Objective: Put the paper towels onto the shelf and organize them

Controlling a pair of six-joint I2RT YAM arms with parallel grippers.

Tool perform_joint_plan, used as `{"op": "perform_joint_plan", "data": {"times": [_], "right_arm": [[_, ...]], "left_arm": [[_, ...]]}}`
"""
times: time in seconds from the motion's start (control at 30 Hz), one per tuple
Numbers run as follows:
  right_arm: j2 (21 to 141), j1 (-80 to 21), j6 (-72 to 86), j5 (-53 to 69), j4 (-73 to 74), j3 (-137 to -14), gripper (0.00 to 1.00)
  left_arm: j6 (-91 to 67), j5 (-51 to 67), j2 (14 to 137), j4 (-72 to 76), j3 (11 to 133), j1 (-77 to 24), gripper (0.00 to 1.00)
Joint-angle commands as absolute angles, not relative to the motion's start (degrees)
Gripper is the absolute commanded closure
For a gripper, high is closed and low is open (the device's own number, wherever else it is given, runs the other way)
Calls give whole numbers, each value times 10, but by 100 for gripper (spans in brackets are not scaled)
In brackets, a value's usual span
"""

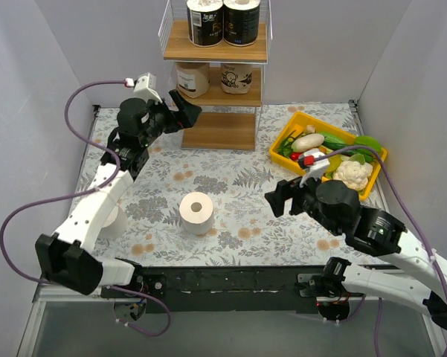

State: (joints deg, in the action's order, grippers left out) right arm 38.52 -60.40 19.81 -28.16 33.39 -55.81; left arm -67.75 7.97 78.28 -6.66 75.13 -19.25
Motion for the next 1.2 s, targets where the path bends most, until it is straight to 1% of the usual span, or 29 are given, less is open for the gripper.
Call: {"op": "perform_joint_plan", "data": {"times": [0.0,0.07,0.1,0.27,0.43,0.47,0.57,0.7,0.8,0.9,1.03,1.17], "right_arm": [[456,-604,205,-237,303,-613,11],[504,-605,206,-216,288,-622,12],[519,-605,205,-195,277,-624,12],[612,-613,203,-164,218,-629,15],[700,-627,216,-177,185,-650,16],[712,-627,221,-181,182,-651,17],[759,-629,229,-172,163,-656,17],[830,-633,237,-149,156,-694,17],[876,-633,268,-172,157,-723,17],[915,-633,291,-192,152,-737,17],[940,-633,309,-204,170,-743,17],[952,-633,319,-171,156,-730,18]], "left_arm": [[-651,56,689,-125,700,-191,2],[-636,29,662,-160,672,-189,2],[-635,-12,649,-178,646,-188,2],[-624,-92,547,-211,564,-185,2],[-604,-169,454,-195,466,-186,2],[-605,-171,413,-187,429,-185,2],[-607,-168,345,-157,373,-185,2],[-604,-187,316,-147,374,-186,2],[-603,-214,318,-158,382,-186,2],[-604,-210,317,-164,383,-186,2],[-606,-205,307,-162,378,-188,2],[-606,-205,313,-162,380,-194,2]]}}
